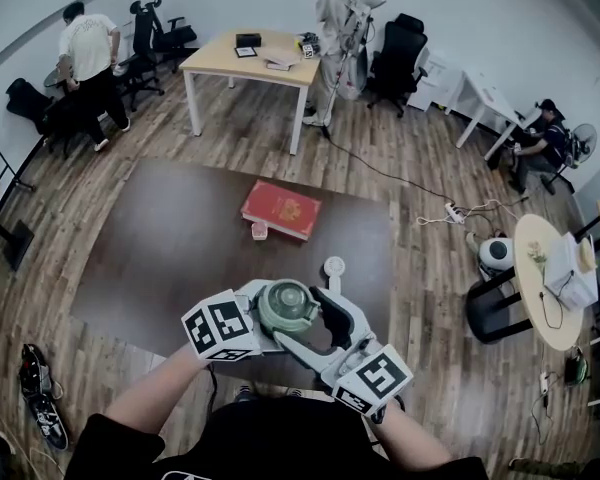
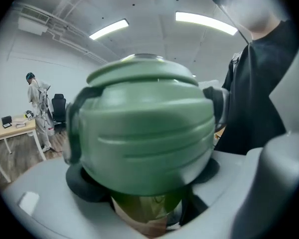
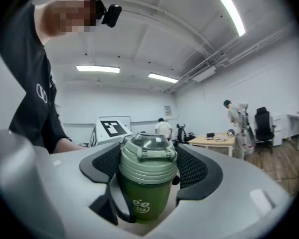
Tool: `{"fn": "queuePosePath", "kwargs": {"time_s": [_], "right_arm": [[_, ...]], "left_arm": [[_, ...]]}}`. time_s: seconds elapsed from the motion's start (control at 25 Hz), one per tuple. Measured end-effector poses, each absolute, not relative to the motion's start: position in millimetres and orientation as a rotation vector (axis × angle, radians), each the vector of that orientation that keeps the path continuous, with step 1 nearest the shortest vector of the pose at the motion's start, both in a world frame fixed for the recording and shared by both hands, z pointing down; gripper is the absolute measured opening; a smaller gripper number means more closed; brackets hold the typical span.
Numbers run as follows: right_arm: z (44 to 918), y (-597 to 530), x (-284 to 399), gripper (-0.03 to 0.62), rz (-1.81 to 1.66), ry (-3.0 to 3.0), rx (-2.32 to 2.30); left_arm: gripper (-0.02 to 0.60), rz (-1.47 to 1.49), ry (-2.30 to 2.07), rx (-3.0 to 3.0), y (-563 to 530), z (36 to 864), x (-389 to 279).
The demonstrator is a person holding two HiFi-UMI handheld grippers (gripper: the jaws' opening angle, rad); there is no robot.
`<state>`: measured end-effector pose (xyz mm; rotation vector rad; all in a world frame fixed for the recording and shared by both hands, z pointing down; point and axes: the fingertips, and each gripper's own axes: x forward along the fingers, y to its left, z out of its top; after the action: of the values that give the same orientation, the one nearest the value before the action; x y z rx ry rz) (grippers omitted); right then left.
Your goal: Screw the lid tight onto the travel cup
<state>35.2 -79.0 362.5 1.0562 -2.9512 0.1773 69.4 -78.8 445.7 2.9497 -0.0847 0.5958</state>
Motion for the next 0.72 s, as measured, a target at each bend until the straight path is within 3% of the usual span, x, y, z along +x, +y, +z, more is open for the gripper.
{"fn": "queuePosePath", "kwargs": {"time_s": [0.32, 0.64, 0.68, 0.72], "right_arm": [[372.9, -85.3, 43.7, 0.368, 0.312, -2.802, 1.319], [385.4, -93.1, 51.1, 0.370, 0.423, -2.914, 1.190], [387.5, -93.3, 59.6, 0.356, 0.404, -2.915, 1.202], [392.1, -93.9, 70.4, 0.286, 0.375, -2.896, 1.228]], "left_arm": [[0.414, 0.652, -0.200, 2.944, -87.1, 456.2, 77.3], [0.422, 0.604, -0.467, 3.020, -110.3, 465.0, 55.7], [0.422, 0.575, -0.537, 3.041, -115.1, 464.0, 48.0], [0.422, 0.537, -0.609, 3.056, -119.5, 462.6, 39.2]]}}
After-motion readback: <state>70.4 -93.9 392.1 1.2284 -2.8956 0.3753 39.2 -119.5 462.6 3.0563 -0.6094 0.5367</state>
